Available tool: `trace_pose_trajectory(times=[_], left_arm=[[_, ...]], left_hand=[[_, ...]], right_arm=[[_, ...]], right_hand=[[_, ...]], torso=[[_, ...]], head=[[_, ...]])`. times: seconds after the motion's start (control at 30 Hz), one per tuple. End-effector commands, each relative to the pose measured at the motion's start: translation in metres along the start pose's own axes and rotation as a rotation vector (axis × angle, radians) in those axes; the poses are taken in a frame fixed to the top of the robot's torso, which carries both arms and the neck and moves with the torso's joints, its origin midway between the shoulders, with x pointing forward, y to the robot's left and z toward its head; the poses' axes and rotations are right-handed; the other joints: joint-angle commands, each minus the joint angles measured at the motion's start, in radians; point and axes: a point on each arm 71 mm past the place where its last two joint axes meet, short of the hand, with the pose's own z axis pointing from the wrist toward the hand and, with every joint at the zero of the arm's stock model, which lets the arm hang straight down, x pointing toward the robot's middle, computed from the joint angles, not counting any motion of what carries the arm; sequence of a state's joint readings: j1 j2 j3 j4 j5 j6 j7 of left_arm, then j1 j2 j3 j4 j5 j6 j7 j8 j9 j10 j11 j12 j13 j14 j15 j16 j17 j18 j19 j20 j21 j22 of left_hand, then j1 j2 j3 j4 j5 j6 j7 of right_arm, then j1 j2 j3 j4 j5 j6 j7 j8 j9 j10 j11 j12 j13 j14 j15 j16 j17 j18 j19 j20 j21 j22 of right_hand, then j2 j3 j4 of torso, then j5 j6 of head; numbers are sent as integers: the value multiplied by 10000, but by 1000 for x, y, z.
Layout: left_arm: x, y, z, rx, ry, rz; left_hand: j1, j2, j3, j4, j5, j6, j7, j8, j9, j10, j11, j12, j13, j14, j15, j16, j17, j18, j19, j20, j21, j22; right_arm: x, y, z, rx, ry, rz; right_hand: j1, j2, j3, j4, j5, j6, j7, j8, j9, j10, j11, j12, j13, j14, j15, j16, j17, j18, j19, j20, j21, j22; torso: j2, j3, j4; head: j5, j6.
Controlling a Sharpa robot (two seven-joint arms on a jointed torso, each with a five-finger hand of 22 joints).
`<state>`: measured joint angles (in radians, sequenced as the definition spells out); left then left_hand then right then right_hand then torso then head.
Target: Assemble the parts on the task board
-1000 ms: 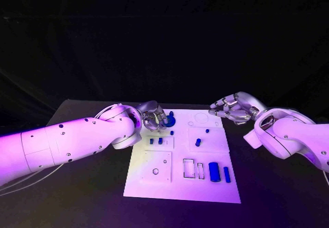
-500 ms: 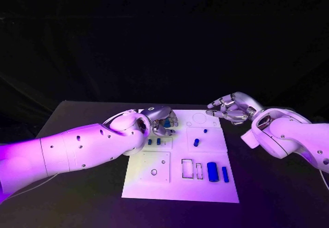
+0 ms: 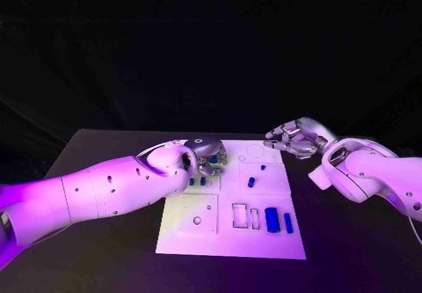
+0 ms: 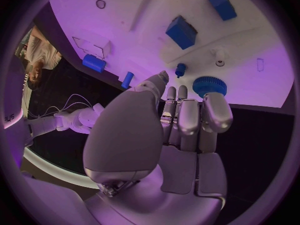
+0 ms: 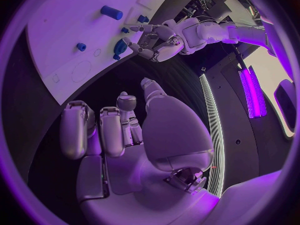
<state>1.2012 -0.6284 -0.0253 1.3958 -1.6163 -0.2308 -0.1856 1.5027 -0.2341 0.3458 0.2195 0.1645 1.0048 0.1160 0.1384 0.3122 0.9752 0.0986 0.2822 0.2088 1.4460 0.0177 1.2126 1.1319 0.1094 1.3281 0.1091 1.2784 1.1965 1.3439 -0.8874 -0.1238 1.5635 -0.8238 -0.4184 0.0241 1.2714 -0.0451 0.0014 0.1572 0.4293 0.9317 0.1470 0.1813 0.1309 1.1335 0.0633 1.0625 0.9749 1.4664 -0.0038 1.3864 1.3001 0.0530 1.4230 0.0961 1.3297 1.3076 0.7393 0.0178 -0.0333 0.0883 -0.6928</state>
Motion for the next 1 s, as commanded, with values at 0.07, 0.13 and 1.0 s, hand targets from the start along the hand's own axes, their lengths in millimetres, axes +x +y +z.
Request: trace_pose_trajectory(times=[0.07,0.13,1.0], left_arm=[[3,1,2,-181,425,469],[4,2,3,-240,484,494],[12,2,9,-279,943,514]], left_hand=[[85,137,39,-56,12,138,2,-53,-42,131,-24,-56,-44,106,-14,105,46,-212,116,1,125,143],[100,156,63,-67,14,172,-9,-63,-64,173,-31,-71,-68,126,-19,151,63,-226,157,-3,188,216],[315,367,688,-297,20,669,-23,-176,-304,1207,-288,-221,-289,252,-224,513,94,-353,486,-155,756,879]], right_arm=[[1,1,0,-127,42,-27],[1,1,0,-126,44,-27],[2,2,1,-152,92,-19]], right_hand=[[93,8,-42,-17,43,49,1,59,-13,-75,-8,-38,-9,354,-81,-58,-8,97,-75,10,-62,1077],[93,8,-42,-17,43,49,1,59,-13,-75,-8,-38,-9,354,-81,-58,-8,97,-75,10,-62,1077],[75,12,-66,6,48,47,0,65,-16,-56,-9,-49,-24,353,-82,-84,-33,101,-82,7,-90,1062]], torso=[[-10,3,3],[-8,-2,6],[-9,3,14]], head=[[-9,-15],[-14,-7],[-20,-48]])
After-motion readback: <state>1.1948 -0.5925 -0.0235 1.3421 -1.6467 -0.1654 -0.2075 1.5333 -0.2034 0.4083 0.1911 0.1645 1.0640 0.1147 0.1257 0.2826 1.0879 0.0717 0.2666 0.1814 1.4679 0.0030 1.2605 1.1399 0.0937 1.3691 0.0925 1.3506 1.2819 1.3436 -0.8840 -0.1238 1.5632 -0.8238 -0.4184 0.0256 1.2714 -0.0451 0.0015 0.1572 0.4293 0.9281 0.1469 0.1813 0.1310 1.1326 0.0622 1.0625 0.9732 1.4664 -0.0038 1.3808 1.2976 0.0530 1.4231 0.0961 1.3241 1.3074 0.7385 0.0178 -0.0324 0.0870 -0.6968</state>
